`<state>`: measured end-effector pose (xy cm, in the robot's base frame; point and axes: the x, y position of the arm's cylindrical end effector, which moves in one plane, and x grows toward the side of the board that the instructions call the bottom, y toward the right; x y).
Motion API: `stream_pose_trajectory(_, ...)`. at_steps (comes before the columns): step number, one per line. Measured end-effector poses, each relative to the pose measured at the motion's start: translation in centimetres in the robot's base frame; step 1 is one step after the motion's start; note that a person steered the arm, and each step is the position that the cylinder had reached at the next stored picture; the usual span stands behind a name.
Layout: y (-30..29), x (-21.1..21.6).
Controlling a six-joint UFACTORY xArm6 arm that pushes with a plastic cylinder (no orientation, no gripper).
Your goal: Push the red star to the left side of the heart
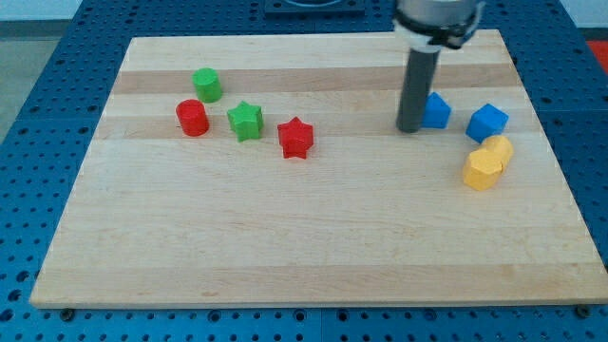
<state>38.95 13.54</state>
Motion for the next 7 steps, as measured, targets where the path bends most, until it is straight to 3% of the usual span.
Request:
stream_pose_trajectory(1, -8.2, 0.3)
stream_pose_trajectory(2, -13.6, 5.5)
stream_pose_trajectory(3, -15.2, 13.5)
stream_pose_trajectory(4, -26.9, 10.8)
stream_pose_trajectory(5, -26.9, 4.7)
stream_pose_trajectory(7, -5.6, 4.9)
